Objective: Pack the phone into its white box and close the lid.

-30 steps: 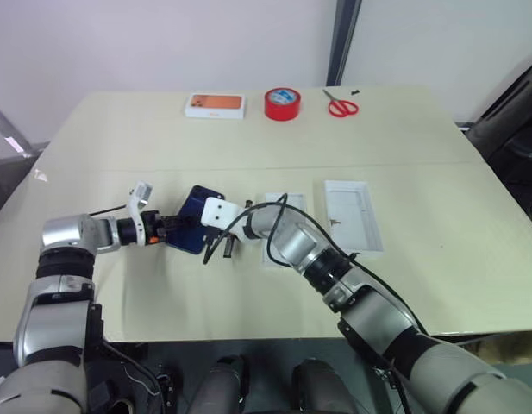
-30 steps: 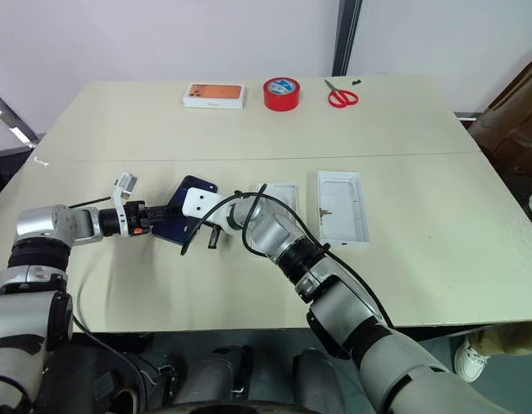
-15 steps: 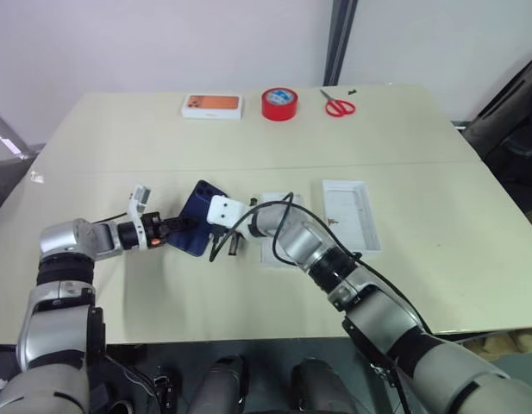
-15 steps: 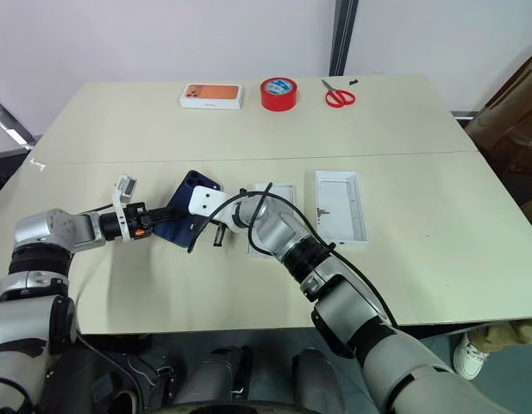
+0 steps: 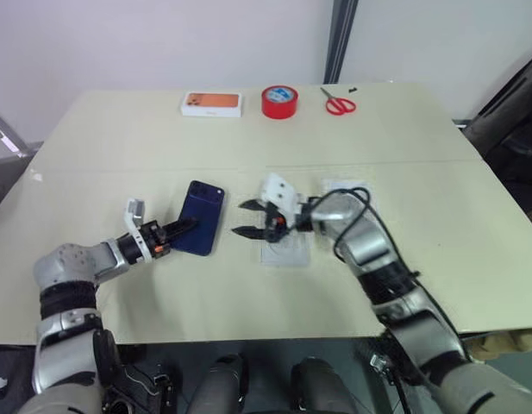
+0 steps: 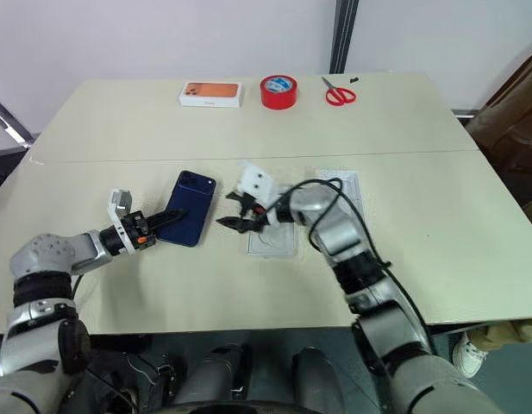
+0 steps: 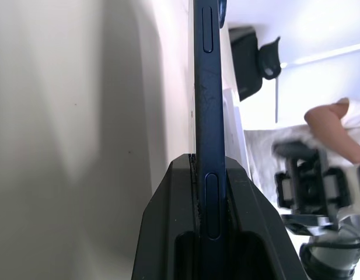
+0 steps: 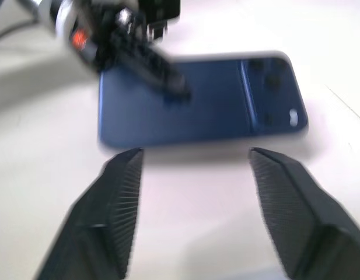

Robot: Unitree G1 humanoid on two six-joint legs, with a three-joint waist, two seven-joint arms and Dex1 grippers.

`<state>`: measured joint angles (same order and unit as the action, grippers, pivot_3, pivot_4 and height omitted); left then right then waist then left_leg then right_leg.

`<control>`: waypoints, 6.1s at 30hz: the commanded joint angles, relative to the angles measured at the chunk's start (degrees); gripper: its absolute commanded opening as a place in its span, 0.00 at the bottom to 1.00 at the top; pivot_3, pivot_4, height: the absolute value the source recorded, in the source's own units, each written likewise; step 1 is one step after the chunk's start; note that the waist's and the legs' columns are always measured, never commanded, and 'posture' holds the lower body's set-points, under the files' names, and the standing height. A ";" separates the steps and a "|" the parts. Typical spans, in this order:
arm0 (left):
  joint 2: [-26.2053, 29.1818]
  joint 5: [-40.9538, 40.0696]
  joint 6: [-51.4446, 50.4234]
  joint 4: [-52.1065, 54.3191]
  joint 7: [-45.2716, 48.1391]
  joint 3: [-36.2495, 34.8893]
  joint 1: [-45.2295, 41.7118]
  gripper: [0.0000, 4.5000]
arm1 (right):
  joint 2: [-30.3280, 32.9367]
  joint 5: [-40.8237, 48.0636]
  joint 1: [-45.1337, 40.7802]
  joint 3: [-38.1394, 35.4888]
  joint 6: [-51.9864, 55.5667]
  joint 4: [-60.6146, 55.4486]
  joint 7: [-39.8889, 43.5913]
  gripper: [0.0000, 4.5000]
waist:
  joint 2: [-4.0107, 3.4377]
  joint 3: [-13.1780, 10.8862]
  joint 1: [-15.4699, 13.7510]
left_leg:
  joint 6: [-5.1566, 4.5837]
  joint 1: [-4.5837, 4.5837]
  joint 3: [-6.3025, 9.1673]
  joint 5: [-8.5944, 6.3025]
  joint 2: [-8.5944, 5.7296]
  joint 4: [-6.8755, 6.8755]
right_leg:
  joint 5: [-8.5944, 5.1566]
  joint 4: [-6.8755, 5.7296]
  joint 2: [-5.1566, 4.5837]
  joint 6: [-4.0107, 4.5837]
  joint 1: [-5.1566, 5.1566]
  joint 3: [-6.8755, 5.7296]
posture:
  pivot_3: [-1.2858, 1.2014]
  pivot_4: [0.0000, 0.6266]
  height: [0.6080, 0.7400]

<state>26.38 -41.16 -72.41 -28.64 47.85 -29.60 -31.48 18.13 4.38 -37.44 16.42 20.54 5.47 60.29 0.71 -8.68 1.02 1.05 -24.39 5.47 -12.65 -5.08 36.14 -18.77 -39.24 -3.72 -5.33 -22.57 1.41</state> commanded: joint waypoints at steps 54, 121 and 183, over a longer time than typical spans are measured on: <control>-8.27 -19.97 -5.15 20.42 -24.77 -3.08 1.59 0.00 | 13.42 0.41 13.19 2.63 -15.28 -5.35 5.43 0.01 | 0.26 -0.15 -0.29 | 0.07 0.01 -0.06 0.04 0.06 0.03 | 0.00 0.09 0.03 0.00 0.08 0.01 | 0.52 0.24 0.95; -4.70 -22.00 2.51 31.34 -32.87 8.59 7.21 0.57 | 14.52 -1.58 8.03 -4.60 -10.85 -0.88 -4.28 0.77 | 0.31 -0.18 -0.34 | 0.08 0.01 -0.10 0.05 0.07 0.04 | 0.00 0.12 0.04 0.01 0.11 0.04 | 0.52 0.24 0.95; -16.39 16.82 26.49 16.27 -11.67 32.62 -4.98 0.61 | 25.09 -7.62 10.86 -11.41 -6.30 -3.09 -8.60 1.00 | 0.31 -0.20 -1.24 | 0.05 0.00 -0.19 0.05 0.06 0.09 | 0.00 0.13 0.04 0.00 0.14 0.06 | 0.52 0.24 0.95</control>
<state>9.67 -23.49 -45.98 -14.77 36.05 4.37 -36.38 42.11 -3.56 -25.48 6.22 15.28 4.15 51.53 1.03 -8.87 -0.21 1.09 -24.39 5.28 -12.59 -5.02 36.24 -18.77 -39.11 -3.67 -5.33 -22.42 1.47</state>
